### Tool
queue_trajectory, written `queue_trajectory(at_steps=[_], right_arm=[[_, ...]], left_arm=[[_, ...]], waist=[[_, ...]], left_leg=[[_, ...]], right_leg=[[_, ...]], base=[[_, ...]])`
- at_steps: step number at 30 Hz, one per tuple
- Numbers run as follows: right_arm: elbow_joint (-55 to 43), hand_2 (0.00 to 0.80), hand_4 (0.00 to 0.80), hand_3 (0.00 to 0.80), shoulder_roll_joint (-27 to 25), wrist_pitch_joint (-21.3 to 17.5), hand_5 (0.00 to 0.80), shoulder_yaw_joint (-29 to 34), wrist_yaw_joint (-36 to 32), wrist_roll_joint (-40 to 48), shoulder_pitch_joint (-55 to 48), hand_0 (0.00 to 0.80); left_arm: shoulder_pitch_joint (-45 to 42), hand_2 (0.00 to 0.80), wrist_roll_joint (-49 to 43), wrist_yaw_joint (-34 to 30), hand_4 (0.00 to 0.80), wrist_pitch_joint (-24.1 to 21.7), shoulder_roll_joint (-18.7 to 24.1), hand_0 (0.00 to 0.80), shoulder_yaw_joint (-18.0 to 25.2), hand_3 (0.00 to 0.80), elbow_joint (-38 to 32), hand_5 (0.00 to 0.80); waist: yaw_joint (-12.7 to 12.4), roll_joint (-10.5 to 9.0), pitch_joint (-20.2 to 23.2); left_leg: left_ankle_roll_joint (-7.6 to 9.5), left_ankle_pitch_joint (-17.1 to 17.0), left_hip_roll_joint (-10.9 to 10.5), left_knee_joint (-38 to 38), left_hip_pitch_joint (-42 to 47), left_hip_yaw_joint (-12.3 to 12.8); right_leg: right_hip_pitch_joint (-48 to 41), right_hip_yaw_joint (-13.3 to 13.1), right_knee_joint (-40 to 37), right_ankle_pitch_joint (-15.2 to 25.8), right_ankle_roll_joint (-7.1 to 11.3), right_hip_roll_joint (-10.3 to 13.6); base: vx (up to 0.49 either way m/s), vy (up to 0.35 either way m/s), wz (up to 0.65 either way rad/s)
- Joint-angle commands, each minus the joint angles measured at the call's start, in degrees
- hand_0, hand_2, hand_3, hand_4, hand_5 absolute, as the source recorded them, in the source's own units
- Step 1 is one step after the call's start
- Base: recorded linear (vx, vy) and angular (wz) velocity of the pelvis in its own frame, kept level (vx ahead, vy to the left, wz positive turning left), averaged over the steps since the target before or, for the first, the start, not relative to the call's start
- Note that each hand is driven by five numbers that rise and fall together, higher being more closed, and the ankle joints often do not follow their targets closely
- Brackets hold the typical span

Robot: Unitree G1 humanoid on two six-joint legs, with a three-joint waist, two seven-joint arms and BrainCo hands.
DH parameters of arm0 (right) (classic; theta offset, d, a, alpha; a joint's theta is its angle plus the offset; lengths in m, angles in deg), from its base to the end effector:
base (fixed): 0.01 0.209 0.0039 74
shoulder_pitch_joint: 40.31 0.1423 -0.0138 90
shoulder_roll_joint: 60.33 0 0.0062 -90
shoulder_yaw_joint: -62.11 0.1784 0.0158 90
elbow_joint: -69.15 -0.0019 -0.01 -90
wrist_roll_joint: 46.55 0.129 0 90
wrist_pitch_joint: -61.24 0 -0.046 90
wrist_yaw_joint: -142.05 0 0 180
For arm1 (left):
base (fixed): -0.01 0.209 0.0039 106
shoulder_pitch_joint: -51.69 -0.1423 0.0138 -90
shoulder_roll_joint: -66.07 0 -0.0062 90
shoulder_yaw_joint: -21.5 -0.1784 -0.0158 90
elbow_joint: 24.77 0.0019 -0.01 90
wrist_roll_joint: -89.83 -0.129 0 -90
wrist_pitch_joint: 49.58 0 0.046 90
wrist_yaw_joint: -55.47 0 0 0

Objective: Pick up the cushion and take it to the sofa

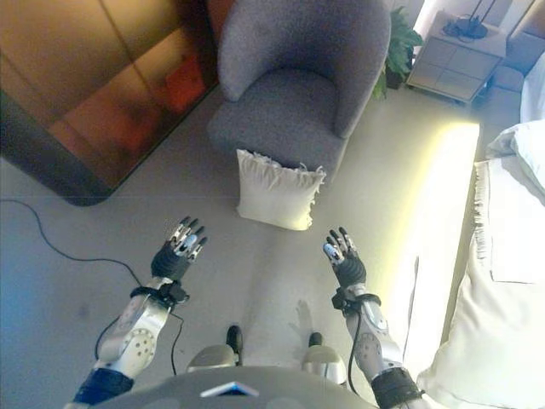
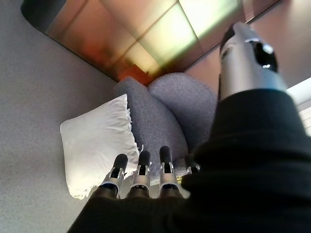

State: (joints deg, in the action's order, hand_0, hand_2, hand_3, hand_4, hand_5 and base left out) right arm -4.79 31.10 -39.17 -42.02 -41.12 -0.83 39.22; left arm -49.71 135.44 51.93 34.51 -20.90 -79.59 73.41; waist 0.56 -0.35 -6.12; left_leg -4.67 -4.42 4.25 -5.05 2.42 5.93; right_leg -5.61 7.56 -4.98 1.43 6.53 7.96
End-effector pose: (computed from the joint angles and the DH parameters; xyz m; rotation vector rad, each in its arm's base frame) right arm 0.1352 -0.1768 -0.0232 0.5216 0.3350 -0.0135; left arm 0.1412 0.1945 -0.0025 -0.4690 0.2852 -0.0278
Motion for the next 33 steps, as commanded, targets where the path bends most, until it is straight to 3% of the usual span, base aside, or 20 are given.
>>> queue_trajectory(at_steps=[1,9,12,15,18,23,25,26,28,33], right_arm=[[-5.29,0.0,0.0,0.0,0.6,-1.17,0.0,0.72,-0.92,0.06,1.06,0.0],[-4.5,0.0,0.0,0.0,1.01,-1.76,0.0,1.19,-0.03,-0.11,1.07,0.0],[-4.43,0.0,0.0,0.0,1.15,-2.58,0.0,1.71,0.51,-0.42,1.42,0.0],[-4.48,0.0,0.0,0.0,1.5,-3.66,0.0,1.59,0.84,-0.23,1.17,0.0],[-4.73,0.0,0.0,0.0,1.3,-3.95,0.0,1.24,1.26,-0.56,0.0,0.0],[-4.51,0.0,0.0,0.0,0.4,-4.19,0.0,1.73,-0.59,-0.51,-2.26,0.0],[-2.72,0.0,0.0,0.0,-0.32,-4.82,0.0,2.37,-0.99,0.99,-0.23,0.0],[-2.41,0.0,0.0,0.0,-0.42,-4.84,0.0,2.48,-1.01,1.18,0.2,0.0],[-2.5,0.0,0.0,0.0,-0.92,-3.68,0.0,2.98,-0.23,1.91,1.49,0.0],[-3.27,0.0,0.0,0.0,-0.28,-2.57,0.0,3.37,0.08,1.52,-0.07,0.0]], left_arm=[[1.64,0.0,-1.89,-1.7,0.0,-2.47,2.0,0.0,0.99,0.0,-1.76,0.0],[2.62,0.0,-0.63,-1.54,0.0,-1.84,1.91,0.0,0.72,0.0,-1.52,0.0],[3.37,0.0,-0.67,-2.44,0.0,-1.53,2.01,0.0,-0.02,0.0,-1.53,0.0],[3.97,0.0,-1.47,-3.26,0.0,-1.1,2.21,0.0,-1.2,0.0,-1.65,0.0],[3.63,0.0,-1.72,-3.06,0.0,-0.18,2.58,0.0,-1.39,0.0,-1.68,0.0],[2.47,0.0,-0.25,-3.46,0.0,0.68,3.27,0.0,-0.06,0.0,-2.54,0.0],[3.81,0.0,-0.14,-2.03,0.0,-0.2,3.38,0.0,-1.57,0.0,-2.39,0.0],[4.08,0.0,-0.1,-1.96,0.0,-0.31,3.36,0.0,-1.77,0.0,-2.21,0.0],[4.27,0.0,-0.1,-1.88,0.0,-0.12,3.62,0.0,-2.13,0.0,-2.17,0.0],[2.61,0.0,-1.85,-3.63,0.0,0.46,3.35,0.0,-1.56,0.0,-2.07,0.0]], waist=[[-1.02,-1.27,0.11],[-1.31,-1.45,-0.09],[-1.26,-1.16,-1.24],[-0.77,0.62,-2.3],[-0.07,2.19,-3.09],[1.73,0.83,-3.17],[3.29,-1.17,-3.65],[3.49,-1.07,-3.93],[4.15,-1.55,-3.91],[5.02,-2.17,-4.15]], left_leg=[[3.4,5.79,-1.58,6.24,-2.11,3.43],[4.86,6.34,-2.77,7.53,-3.53,2.88],[6.71,7.29,-3.91,9.6,-5.05,2.75],[8.51,8.37,-4.5,10.87,-5.24,2.2],[8.7,9.02,-4.82,11.4,-4.14,1.64],[7.68,10.97,-6.69,11.86,-2.02,1.41],[6.83,13.7,-8.49,13.07,-1.53,-0.6],[6.73,14.18,-8.38,13.32,-1.32,-0.96],[6.37,15.24,-8.69,13.25,-0.11,-2.46],[6.83,18.63,-7.82,15.29,2.62,-5.7]], right_leg=[[3.01,1.71,7.46,-0.71,3.71,4.15],[4.35,1.31,11.13,-1.04,3.59,5.15],[7.79,0.58,20.03,1.66,3.25,6.47],[13.45,-1.51,34.01,4.59,2.02,6.78],[18.58,-2.21,42.71,6.24,0.99,6.69],[19.97,-2.09,29.52,9.16,1.9,6.91],[21.38,-3.87,14.49,11.27,3.64,7.29],[20.89,-3.74,12.84,11.57,3.82,7.18],[21.17,-4.59,2.51,14.21,5.01,7.39],[22.77,-7.57,1.69,16.75,5.2,7.76]], base=[[0.024,0.072,0.0],[0.011,0.067,-0.01],[-0.045,0.155,-0.02],[-0.005,0.211,0.07],[0.077,0.195,0.25],[0.158,-0.033,0.15],[0.242,-0.189,0.05],[0.302,-0.171,0.15],[0.35,-0.161,0.32],[0.383,-0.165,0.52]])
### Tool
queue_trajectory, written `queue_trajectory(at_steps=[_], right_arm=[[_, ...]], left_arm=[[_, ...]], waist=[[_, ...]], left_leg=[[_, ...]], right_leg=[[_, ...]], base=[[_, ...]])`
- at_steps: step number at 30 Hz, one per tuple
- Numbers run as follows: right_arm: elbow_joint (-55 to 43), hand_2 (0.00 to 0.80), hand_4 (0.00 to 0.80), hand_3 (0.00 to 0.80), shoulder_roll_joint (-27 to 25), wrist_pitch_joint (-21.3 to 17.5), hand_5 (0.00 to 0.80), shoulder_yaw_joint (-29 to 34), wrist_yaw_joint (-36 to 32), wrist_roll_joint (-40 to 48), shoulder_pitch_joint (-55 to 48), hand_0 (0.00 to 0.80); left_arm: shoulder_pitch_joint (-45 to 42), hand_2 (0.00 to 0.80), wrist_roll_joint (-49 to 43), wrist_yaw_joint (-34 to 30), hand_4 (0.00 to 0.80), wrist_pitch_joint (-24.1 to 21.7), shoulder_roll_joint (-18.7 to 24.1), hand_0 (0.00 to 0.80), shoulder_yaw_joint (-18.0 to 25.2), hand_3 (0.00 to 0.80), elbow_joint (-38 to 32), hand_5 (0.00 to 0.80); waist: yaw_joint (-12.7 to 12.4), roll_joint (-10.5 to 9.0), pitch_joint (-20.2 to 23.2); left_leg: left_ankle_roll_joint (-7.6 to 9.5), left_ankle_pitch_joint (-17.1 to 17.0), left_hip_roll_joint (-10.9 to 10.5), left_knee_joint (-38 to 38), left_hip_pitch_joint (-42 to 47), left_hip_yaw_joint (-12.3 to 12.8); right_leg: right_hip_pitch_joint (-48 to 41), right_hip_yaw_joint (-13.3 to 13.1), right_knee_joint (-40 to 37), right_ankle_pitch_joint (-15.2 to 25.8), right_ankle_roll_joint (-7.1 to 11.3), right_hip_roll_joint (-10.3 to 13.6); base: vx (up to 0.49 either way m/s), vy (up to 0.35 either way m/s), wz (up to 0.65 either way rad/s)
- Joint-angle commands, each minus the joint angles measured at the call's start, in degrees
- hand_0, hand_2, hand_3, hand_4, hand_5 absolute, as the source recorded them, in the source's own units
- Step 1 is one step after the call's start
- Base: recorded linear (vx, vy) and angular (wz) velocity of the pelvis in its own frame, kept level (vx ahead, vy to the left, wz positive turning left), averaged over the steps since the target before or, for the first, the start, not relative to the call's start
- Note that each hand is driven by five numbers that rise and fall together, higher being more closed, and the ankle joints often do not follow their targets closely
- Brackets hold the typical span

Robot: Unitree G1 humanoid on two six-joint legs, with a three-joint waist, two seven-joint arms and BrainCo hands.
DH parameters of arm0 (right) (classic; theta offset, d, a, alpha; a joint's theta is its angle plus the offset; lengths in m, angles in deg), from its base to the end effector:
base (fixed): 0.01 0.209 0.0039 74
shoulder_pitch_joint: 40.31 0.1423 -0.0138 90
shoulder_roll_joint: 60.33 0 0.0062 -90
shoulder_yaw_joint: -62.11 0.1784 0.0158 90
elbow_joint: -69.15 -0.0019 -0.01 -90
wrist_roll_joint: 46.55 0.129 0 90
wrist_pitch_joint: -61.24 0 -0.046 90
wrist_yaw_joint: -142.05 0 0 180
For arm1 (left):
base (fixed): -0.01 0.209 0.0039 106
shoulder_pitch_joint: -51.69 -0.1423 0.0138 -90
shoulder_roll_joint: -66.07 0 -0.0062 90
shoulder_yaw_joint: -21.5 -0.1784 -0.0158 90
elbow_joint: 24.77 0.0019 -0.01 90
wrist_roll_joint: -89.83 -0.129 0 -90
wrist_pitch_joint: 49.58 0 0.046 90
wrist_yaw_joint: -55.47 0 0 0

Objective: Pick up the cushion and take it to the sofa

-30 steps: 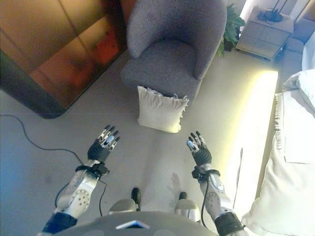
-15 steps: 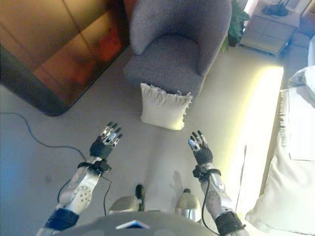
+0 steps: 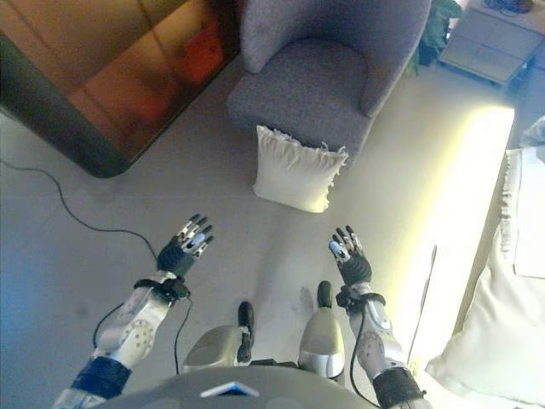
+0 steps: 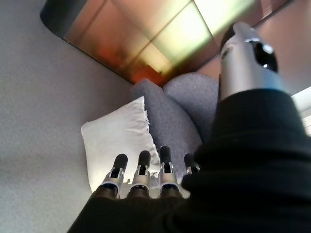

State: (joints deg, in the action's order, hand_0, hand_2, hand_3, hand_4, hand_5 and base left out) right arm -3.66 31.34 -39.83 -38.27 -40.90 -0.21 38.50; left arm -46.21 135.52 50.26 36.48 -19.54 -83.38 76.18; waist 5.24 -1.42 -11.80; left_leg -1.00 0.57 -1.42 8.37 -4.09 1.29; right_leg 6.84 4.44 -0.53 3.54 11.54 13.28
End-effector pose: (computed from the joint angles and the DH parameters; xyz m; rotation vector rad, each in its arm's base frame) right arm 0.1322 -0.1890 -0.0249 0.5295 0.3201 -0.0981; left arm 0.1507 0.1880 -0.0054 -0.4434 0.3378 -0.1237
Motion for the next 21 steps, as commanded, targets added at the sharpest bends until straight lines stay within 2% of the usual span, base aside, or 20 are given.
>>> queue_trajectory(at_steps=[1,4,7,9,10,13,14,15,17,19,21], right_arm=[[-4.42,0.0,0.0,0.0,-0.26,-1.87,0.0,-0.31,-0.17,0.45,0.04,0.0],[-4.03,0.0,0.0,0.0,-0.5,-1.44,0.0,-0.34,-1.13,0.05,-1.02,0.0],[-5.23,0.0,0.0,0.0,-1.22,0.35,0.0,-1.33,-0.43,-0.51,-1.85,0.0],[-7.02,0.0,0.0,0.0,-2.43,2.07,0.0,-1.48,-0.29,-1.4,-2.44,0.0],[-7.93,0.0,0.0,0.0,-3.39,2.78,0.0,-1.42,-0.98,-1.24,-2.8,0.0],[-7.03,0.0,0.0,0.0,-5.21,2.81,0.0,-1.06,-2.34,-1.84,-2.83,0.0],[-6.54,0.0,0.0,0.0,-5.77,2.62,0.0,-0.91,-2.32,-1.53,-2.49,0.0],[-6.06,0.0,0.0,0.0,-5.89,2.34,0.0,-0.85,-2.34,-1.2,-2.13,0.0],[-5.08,0.0,0.0,0.0,-5.65,1.33,0.0,-0.37,-3.03,0.23,-1.65,0.0],[-5.57,0.0,0.0,0.0,-5.45,0.67,0.0,0.17,-3.8,1.01,-2.21,0.0],[-6.16,0.0,0.0,0.0,-5.24,0.74,0.0,0.67,-3.75,0.79,-2.73,0.0]], left_arm=[[-1.39,0.0,-2.42,-2.52,0.0,-1.66,1.68,0.0,2.31,0.0,-4.8,0.0],[-2.19,0.0,-2.18,-2.93,0.0,-2.64,1.18,0.0,2.33,0.0,-4.39,0.0],[-2.68,0.0,-0.73,-2.0,0.0,-2.45,1.15,0.0,2.51,0.0,-3.99,0.0],[-3.76,0.0,-0.31,-1.61,0.0,-2.42,0.64,0.0,3.07,0.0,-4.09,0.0],[-4.52,0.0,0.1,-1.59,0.0,-2.22,0.42,0.0,3.7,0.0,-4.72,0.0],[-4.62,0.0,1.43,-1.65,0.0,-2.62,-0.37,0.0,4.52,0.0,-4.59,0.0],[-4.21,0.0,1.46,-1.34,0.0,-2.65,-0.76,0.0,4.46,0.0,-4.65,0.0],[-3.82,0.0,1.32,-0.75,0.0,-2.74,-1.05,0.0,4.16,0.0,-4.63,0.0],[-2.88,0.0,1.15,0.25,0.0,-2.65,-1.57,0.0,3.33,0.0,-4.79,0.0],[-2.79,0.0,0.57,0.36,0.0,-3.2,-1.68,0.0,2.77,0.0,-5.22,0.0],[-2.93,0.0,0.47,0.7,0.0,-3.06,-1.29,0.0,2.95,0.0,-5.85,0.0]], waist=[[0.66,-1.5,1.51],[1.36,-1.73,2.31],[2.26,-1.9,4.14],[2.88,-1.05,5.39],[3.11,-0.74,6.03],[3.35,-0.59,7.3],[3.05,-1.03,7.21],[2.84,-1.74,7.28],[2.1,-2.63,6.75],[1.31,-2.79,6.05],[0.65,-2.39,5.3]], left_leg=[[3.13,15.02,-1.78,2.96,9.73,-1.63],[2.65,16.49,-0.06,3.38,11.74,-1.48],[0.89,16.1,3.19,2.09,16.19,-0.31],[-0.82,10.8,6.55,1.97,18.15,-0.09],[-1.72,7.36,8.2,3.79,18.06,-0.21],[-3.21,-1.95,10.08,13.93,15.15,0.22],[-3.08,-3.16,10.25,20.48,11.75,0.67],[-2.8,-3.86,9.99,24.28,9.1,1.26],[-2.52,-4.5,11.23,29.7,2.76,3.32],[-1.74,-4.16,11.1,27.19,-0.92,3.94],[-1.71,-5.17,10.97,19.91,-1.37,4.55]], right_leg=[[10.55,-5.46,-0.78,15.0,0.03,2.74],[10.62,-6.07,3.12,13.0,0.05,2.39],[10.64,-6.27,6.56,11.81,0.3,0.62],[10.54,-6.65,9.09,8.81,-0.67,-2.38],[10.23,-6.83,10.17,6.87,-1.72,-4.31],[7.5,-6.83,9.76,3.85,-5.49,-8.21],[5.71,-6.61,9.43,2.92,-6.99,-8.99],[4.6,-6.37,9.12,2.45,-7.92,-9.01],[1.84,-5.13,8.99,0.92,-9.57,-9.37],[-0.35,-4.41,8.79,-0.7,-9.8,-9.84],[-2.17,-4.24,8.56,-2.46,-9.52,-10.65]], base=[[0.398,-0.186,0.65],[0.388,-0.185,0.39],[0.471,-0.254,0.1],[0.424,-0.271,0.02],[0.379,-0.269,-0.13],[0.339,-0.271,-0.09],[0.288,-0.287,-0.12],[0.256,-0.274,-0.11],[0.213,-0.209,-0.12],[0.191,-0.069,0.09],[0.225,0.037,0.04]])
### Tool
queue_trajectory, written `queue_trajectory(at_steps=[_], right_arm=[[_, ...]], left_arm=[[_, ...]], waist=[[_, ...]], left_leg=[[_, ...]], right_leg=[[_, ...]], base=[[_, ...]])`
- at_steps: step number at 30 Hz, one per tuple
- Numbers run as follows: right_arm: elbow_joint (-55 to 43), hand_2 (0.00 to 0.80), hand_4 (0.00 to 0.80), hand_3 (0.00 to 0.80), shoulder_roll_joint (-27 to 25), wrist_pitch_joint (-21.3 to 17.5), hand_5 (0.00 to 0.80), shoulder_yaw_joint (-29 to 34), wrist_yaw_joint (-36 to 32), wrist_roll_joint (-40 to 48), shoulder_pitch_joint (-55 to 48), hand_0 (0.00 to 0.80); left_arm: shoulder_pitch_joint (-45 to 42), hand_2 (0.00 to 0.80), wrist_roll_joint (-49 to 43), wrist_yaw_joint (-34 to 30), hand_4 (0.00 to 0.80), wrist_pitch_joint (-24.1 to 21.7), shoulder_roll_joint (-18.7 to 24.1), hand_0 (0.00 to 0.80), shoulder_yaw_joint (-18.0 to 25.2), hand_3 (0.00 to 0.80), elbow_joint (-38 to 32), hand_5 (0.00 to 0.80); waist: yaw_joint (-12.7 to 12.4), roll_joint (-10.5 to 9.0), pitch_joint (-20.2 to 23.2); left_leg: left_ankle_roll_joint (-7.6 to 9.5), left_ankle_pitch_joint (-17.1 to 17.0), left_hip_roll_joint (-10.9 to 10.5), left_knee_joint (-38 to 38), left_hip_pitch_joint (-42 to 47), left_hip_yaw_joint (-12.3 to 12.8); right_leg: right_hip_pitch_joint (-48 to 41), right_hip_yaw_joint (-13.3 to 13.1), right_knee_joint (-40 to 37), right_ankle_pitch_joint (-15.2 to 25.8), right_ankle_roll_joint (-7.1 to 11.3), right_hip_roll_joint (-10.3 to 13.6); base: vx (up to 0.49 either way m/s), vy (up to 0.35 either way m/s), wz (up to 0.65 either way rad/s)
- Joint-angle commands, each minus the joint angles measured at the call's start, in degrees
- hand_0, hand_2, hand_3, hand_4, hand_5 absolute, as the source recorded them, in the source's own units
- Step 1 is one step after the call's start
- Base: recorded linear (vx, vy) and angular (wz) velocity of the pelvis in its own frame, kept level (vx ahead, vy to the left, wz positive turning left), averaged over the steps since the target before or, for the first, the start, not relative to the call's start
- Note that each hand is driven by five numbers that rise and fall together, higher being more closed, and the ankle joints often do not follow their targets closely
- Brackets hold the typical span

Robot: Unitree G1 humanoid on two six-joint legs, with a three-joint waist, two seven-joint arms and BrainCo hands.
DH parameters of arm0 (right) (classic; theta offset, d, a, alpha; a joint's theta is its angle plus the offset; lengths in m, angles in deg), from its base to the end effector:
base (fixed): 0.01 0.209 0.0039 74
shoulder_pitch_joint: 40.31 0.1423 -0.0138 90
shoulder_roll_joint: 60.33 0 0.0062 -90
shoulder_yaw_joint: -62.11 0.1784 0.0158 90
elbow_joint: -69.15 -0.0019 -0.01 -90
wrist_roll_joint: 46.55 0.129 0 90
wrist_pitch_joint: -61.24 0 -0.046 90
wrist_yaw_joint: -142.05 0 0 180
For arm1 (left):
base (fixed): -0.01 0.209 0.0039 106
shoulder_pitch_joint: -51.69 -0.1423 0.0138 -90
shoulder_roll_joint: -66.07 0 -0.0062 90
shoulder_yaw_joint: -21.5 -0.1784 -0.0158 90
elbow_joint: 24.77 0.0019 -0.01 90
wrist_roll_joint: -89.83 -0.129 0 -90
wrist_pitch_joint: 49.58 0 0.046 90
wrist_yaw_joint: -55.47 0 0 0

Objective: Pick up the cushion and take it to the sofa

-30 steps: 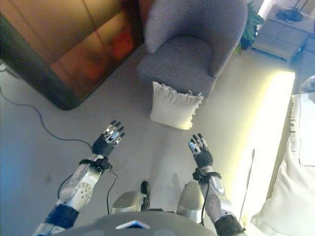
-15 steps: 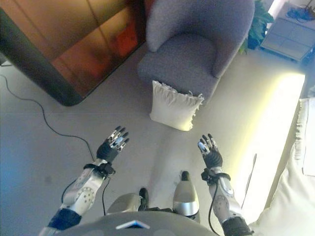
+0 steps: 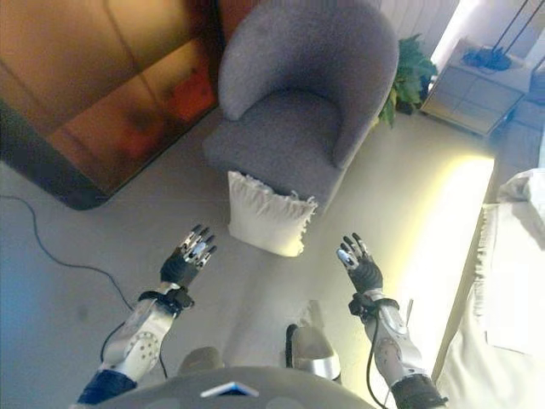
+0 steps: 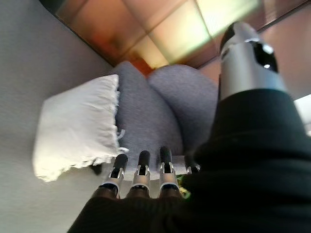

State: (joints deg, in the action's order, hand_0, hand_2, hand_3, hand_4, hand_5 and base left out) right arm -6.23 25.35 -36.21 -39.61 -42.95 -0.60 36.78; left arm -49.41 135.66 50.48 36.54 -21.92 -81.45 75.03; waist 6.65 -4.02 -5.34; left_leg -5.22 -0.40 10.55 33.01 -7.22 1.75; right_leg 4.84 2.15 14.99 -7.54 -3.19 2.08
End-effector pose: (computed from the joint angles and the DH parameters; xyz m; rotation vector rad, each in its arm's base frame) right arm 0.1258 -0.2058 -0.0206 0.4404 0.3797 -0.0172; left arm 0.1391 0.1857 -0.0098 -0.4945 0.3487 -0.0751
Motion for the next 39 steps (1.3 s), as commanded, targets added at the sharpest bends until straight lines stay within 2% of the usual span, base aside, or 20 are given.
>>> queue_trajectory(at_steps=[1,2,3,5,7,10,14,17,18,19,22,23,25,26,29,32,33,35,36,39], right_arm=[[-4.07,0.0,0.0,0.0,0.98,-2.74,0.0,2.07,-1.27,0.86,-1.36,0.0],[-4.32,0.0,0.0,0.0,1.05,-2.71,0.0,2.07,-1.17,0.9,-1.57,0.0],[-4.83,0.0,0.0,0.0,0.96,-2.58,0.0,2.08,-1.17,1.67,-2.05,0.0],[-5.2,0.0,0.0,0.0,0.85,-2.15,0.0,2.06,-1.13,2.51,-2.47,0.0],[-4.54,0.0,0.0,0.0,0.9,-1.66,0.0,2.51,-2.45,2.74,-3.44,0.0],[-3.46,0.0,0.0,0.0,1.41,-1.27,0.0,2.78,-4.14,1.55,-4.37,0.0],[-3.94,0.0,0.0,0.0,1.46,-1.74,0.0,2.11,-4.79,0.94,-4.77,0.0],[-4.79,0.0,0.0,0.0,1.17,-2.07,0.0,1.08,-3.89,1.88,-4.13,0.0],[-5.04,0.0,0.0,0.0,1.41,-2.18,0.0,0.76,-3.2,2.08,-4.0,0.0],[-4.54,0.0,0.0,0.0,1.59,-2.25,0.0,0.63,-3.11,2.6,-3.91,0.0],[-3.84,0.0,0.0,0.0,2.99,-1.16,0.0,0.63,-2.28,5.88,-3.07,0.0],[-3.82,0.0,0.0,0.0,3.22,-1.33,0.0,0.51,-2.35,5.88,-3.1,0.0],[-3.02,0.0,0.0,0.0,4.44,-2.69,0.0,0.3,-1.7,4.22,-2.96,0.0],[-3.02,0.0,0.0,0.0,4.85,-2.89,0.0,0.21,-1.17,3.98,-2.67,0.0],[-4.3,0.0,0.0,0.0,5.25,-3.11,0.0,-0.38,0.06,2.08,-3.01,0.0],[-3.49,0.0,0.0,0.0,5.03,-3.65,0.0,-0.29,0.0,0.92,-3.18,0.0],[-3.16,0.0,0.0,0.0,4.95,-3.84,0.0,-0.1,-0.14,1.04,-3.14,0.0],[-2.7,0.0,0.0,0.0,4.65,-4.07,0.0,0.19,-0.74,1.52,-3.0,0.0],[-2.85,0.0,0.0,0.0,3.97,-4.3,0.0,0.01,-1.63,2.16,-2.43,0.0],[-2.52,0.0,0.0,0.0,3.48,-3.98,0.0,-0.35,-1.43,3.17,-0.36,0.0]], left_arm=[[0.18,0.0,0.09,0.78,0.0,-2.91,1.2,0.0,1.07,0.0,-5.04,0.0],[0.16,0.0,0.0,0.84,0.0,-2.83,1.19,0.0,1.07,0.0,-5.13,0.0],[0.13,0.0,-0.32,0.84,0.0,-2.75,1.12,0.0,1.04,0.0,-5.14,0.0],[-0.05,0.0,-0.43,1.54,0.0,-2.81,0.9,0.0,0.82,0.0,-5.21,0.0],[-0.5,0.0,-0.17,1.26,0.0,-3.35,0.43,0.0,0.77,0.0,-4.98,0.0],[-1.56,0.0,-0.41,0.56,0.0,-4.15,-0.12,0.0,0.75,0.0,-4.75,0.0],[-2.88,0.0,-0.63,-0.3,0.0,-4.97,0.29,0.0,0.88,0.0,-4.68,0.0],[-2.92,0.0,0.13,-0.85,0.0,-5.37,1.39,0.0,0.86,0.0,-5.0,0.0],[-2.9,0.0,0.35,-1.25,0.0,-4.91,1.88,0.0,1.1,0.0,-5.4,0.0],[-2.51,0.0,0.54,-1.62,0.0,-4.85,2.35,0.0,0.94,0.0,-5.01,0.0],[-0.92,0.0,-0.13,-2.73,0.0,-4.31,3.64,0.0,0.78,0.0,-4.79,0.0],[-0.92,0.0,-0.14,-2.99,0.0,-4.3,3.79,0.0,0.81,0.0,-5.02,0.0],[-0.93,0.0,-0.38,-2.76,0.0,-4.34,4.7,0.0,0.49,0.0,-5.71,0.0],[-0.56,0.0,-0.59,-2.41,0.0,-4.04,5.03,0.0,0.37,0.0,-5.42,0.0],[0.67,0.0,-1.3,-1.91,0.0,-3.81,5.73,0.0,0.31,0.0,-4.04,0.0],[1.95,0.0,-0.69,-1.64,0.0,-3.08,5.84,0.0,0.83,0.0,-3.89,0.0],[2.34,0.0,-0.54,-0.71,0.0,-3.31,5.67,0.0,0.42,0.0,-3.85,0.0],[2.94,0.0,-0.2,0.31,0.0,-3.56,5.45,0.0,-0.09,0.0,-3.39,0.0],[3.63,0.0,0.17,1.93,0.0,-4.08,5.33,0.0,-0.61,0.0,-3.02,0.0],[4.08,0.0,-0.18,2.65,0.0,-4.4,5.3,0.0,-0.74,0.0,-3.31,0.0]], waist=[[-1.34,0.9,-1.49],[-1.63,1.09,-1.8],[-2.36,1.67,-2.22],[-3.36,2.26,-2.57],[-4.44,2.7,-2.74],[-5.44,3.45,-2.65],[-6.51,4.59,-2.83],[-7.07,4.41,-2.92],[-7.44,4.39,-2.75],[-7.28,4.38,-2.7],[-7.95,2.93,-1.43],[-8.06,2.72,-1.25],[-8.88,2.41,0.0],[-9.06,2.68,0.41],[-8.6,3.75,0.53],[-7.86,3.78,-0.21],[-7.59,3.83,-0.32],[-7.08,3.76,-0.73],[-6.41,3.03,-1.52],[-5.68,1.7,-2.43]], left_leg=[[1.99,-6.17,-0.91,-12.05,0.84,3.78],[1.68,-7.06,-1.04,-15.0,0.66,3.49],[0.84,-9.1,-1.3,-21.24,-0.74,1.94],[-0.04,-11.72,-1.24,-27.29,-2.47,-0.13],[-0.44,-12.24,-1.16,-33.51,-4.43,-1.32],[-0.89,-12.32,-1.5,-37.02,-6.32,-2.8],[-0.91,-12.12,-2.6,-36.75,-8.52,-1.86],[0.42,-8.44,-4.09,-35.7,-8.53,-1.17],[0.55,-8.61,-4.41,-33.49,-9.21,-0.72],[0.99,-8.07,-4.47,-29.78,-9.6,1.47],[3.29,-5.15,-6.71,-24.09,-9.47,1.98],[3.68,-4.64,-7.03,-23.79,-9.3,2.21],[5.76,-2.59,-8.85,-23.51,-7.99,2.5],[6.64,-1.62,-9.56,-23.53,-7.05,2.6],[8.1,0.88,-10.54,-22.71,-4.42,3.69],[7.77,1.39,-11.43,-23.14,-1.74,4.86],[7.54,1.47,-11.57,-23.58,-0.91,5.01],[7.13,1.78,-11.73,-23.95,0.29,4.88],[6.48,2.88,-11.99,-23.8,1.76,5.36],[6.0,5.31,-12.19,-22.96,2.91,6.49]], right_leg=[[-1.43,-2.37,-7.04,7.3,5.4,-0.5],[-2.24,-2.77,-7.14,6.69,5.47,-0.91],[-3.87,-4.06,-7.48,5.41,5.51,-2.17],[-5.72,-5.49,-7.33,3.79,5.45,-3.39],[-8.66,-7.48,-6.77,1.25,5.39,-3.97],[-11.36,-8.95,-6.39,-1.01,5.39,-4.09],[-13.69,-8.84,-4.75,-4.69,5.31,-3.9],[-14.22,-8.7,-3.11,-5.78,6.19,-2.39],[-14.37,-7.65,-1.94,-6.5,6.92,-1.49],[-14.43,-6.31,-0.27,-6.69,7.51,-0.44],[-14.71,-3.99,4.69,-0.87,10.91,3.57],[-14.56,-3.66,5.52,-0.04,11.29,4.08],[-13.71,-1.87,12.7,6.46,12.66,6.38],[-11.77,-0.91,17.17,9.21,12.51,7.46],[-3.93,1.36,25.46,11.2,10.9,9.89],[-1.04,5.21,19.52,8.32,9.25,10.99],[-0.32,6.61,14.82,8.16,9.01,11.02],[0.21,7.69,10.04,8.22,8.91,11.13],[1.97,8.31,4.83,10.27,9.59,12.27],[4.52,7.63,-1.87,15.56,11.7,13.99]], base=[[0.227,0.075,0.04],[0.294,0.107,0.07],[0.333,0.085,-0.01],[0.356,0.068,-0.04],[0.432,0.077,-0.24],[0.412,0.089,-0.37],[0.398,0.139,-0.47],[0.363,0.191,-0.65],[0.357,0.231,-0.29],[0.43,0.265,-0.12],[0.333,0.204,-0.09],[0.331,0.225,-0.01],[0.375,0.27,-0.03],[0.317,0.261,-0.22],[0.238,0.25,-0.3],[0.195,0.125,-0.21],[0.197,0.013,-0.25],[0.164,-0.022,-0.19],[0.139,-0.056,-0.05],[0.17,-0.091,-0.15]])
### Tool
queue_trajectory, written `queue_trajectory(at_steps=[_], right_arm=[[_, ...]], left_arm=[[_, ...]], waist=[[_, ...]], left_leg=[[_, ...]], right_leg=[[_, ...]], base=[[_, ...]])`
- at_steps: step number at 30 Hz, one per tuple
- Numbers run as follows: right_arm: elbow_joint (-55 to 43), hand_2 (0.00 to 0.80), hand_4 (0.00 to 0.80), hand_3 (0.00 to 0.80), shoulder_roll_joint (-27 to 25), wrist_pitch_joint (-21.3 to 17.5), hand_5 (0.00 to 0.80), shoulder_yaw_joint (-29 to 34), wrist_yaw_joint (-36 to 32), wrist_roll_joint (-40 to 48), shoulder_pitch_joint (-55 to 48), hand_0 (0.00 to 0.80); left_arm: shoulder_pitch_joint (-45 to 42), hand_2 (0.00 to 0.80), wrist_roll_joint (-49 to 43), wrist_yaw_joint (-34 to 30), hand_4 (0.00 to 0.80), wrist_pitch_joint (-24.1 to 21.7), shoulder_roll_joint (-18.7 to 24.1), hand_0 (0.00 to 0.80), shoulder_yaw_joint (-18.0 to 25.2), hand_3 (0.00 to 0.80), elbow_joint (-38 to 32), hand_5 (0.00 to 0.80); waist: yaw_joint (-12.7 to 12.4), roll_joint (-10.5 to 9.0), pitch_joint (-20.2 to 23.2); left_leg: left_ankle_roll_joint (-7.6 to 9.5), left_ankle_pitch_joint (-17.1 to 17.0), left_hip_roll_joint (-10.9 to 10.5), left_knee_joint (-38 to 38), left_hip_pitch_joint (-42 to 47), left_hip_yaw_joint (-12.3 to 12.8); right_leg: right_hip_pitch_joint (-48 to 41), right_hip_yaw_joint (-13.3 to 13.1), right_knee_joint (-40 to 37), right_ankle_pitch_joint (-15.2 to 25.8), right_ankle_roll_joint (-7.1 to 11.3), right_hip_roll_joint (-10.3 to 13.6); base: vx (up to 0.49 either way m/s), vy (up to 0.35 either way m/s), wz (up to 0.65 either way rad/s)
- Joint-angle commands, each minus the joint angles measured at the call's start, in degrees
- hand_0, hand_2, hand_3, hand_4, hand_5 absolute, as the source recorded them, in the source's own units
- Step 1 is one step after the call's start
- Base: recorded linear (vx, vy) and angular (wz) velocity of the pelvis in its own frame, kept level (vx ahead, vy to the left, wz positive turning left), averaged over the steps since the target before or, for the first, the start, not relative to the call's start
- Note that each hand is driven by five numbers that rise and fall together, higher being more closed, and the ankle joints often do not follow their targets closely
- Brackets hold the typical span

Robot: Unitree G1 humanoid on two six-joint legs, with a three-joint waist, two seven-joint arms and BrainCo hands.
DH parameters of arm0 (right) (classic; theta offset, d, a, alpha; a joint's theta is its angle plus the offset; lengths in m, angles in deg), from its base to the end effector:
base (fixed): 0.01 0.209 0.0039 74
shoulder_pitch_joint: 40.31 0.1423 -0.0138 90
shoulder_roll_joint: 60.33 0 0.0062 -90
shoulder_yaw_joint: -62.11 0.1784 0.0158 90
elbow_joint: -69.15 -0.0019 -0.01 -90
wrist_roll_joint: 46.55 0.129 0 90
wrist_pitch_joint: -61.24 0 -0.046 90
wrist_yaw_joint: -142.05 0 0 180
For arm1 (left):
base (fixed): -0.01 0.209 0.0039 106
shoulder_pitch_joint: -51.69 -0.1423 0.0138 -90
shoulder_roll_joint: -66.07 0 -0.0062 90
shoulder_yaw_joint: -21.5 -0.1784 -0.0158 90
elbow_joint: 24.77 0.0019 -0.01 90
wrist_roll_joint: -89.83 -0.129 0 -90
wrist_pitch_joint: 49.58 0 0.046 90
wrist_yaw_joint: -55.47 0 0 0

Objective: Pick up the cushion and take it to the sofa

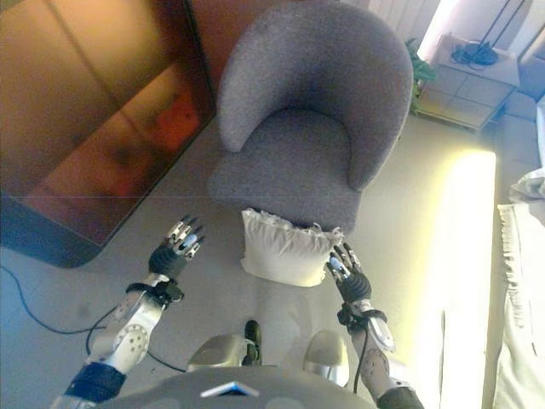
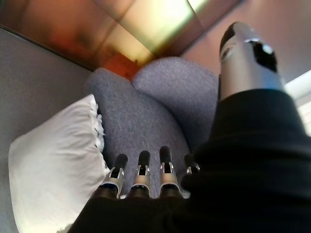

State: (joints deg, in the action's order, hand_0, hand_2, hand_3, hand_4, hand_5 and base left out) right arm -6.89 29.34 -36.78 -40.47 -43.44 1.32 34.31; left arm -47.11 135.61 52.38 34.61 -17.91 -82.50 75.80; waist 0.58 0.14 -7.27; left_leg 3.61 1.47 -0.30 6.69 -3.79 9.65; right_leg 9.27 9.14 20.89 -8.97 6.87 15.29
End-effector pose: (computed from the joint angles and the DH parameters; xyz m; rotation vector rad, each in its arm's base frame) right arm 0.1147 -0.1887 -0.0275 0.5476 0.3952 -0.0272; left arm 0.1482 0.1975 -0.0031 -0.4114 0.3164 -0.0626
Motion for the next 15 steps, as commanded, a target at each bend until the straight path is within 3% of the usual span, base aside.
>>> queue_trajectory(at_steps=[1,8,12,15], right_arm=[[-1.64,0.0,0.0,0.0,-0.43,-3.03,0.0,0.64,-0.62,1.57,2.68,0.0],[-1.91,0.0,0.0,0.0,-0.18,-0.82,0.0,2.24,-0.91,1.02,0.59,0.0],[-1.12,0.0,0.0,0.0,-0.59,0.06,0.0,2.43,-2.34,1.06,-0.13,0.0],[-0.53,0.0,0.0,0.0,-1.13,0.31,0.0,1.77,-2.88,0.79,0.27,0.0]], left_arm=[[1.55,0.0,-0.23,0.45,0.0,-1.78,1.36,0.0,0.52,0.0,-4.55,0.0],[-1.73,0.0,-1.0,-0.78,0.0,0.14,1.18,0.0,1.35,0.0,-5.18,0.0],[-3.29,0.0,-0.59,-0.98,0.0,-0.14,1.51,0.0,1.96,0.0,-5.73,0.0],[-3.38,0.0,-0.7,-0.71,0.0,-0.56,1.35,0.0,1.83,0.0,-5.28,0.0]], waist=[[0.63,-2.92,-0.72],[2.08,-4.23,0.02],[2.24,-4.97,0.36],[2.77,-4.78,0.88]], left_leg=[[-2.82,4.53,-1.61,3.48,0.23,-1.41],[-3.22,9.35,-1.09,5.8,3.01,-3.87],[-3.62,11.27,0.16,6.56,5.14,-4.04],[-4.29,11.67,2.02,6.26,7.28,-4.9]], right_leg=[[0.8,-0.17,-9.71,18.71,2.44,1.34],[0.85,-6.02,-16.08,21.98,4.68,2.06],[1.09,-5.35,-17.85,22.86,5.88,1.88],[0.93,-6.82,-17.47,20.88,5.68,0.04]], base=[[0.229,-0.081,-0.08],[0.285,-0.105,0.11],[0.301,-0.196,0.14],[0.277,-0.226,0.0]])
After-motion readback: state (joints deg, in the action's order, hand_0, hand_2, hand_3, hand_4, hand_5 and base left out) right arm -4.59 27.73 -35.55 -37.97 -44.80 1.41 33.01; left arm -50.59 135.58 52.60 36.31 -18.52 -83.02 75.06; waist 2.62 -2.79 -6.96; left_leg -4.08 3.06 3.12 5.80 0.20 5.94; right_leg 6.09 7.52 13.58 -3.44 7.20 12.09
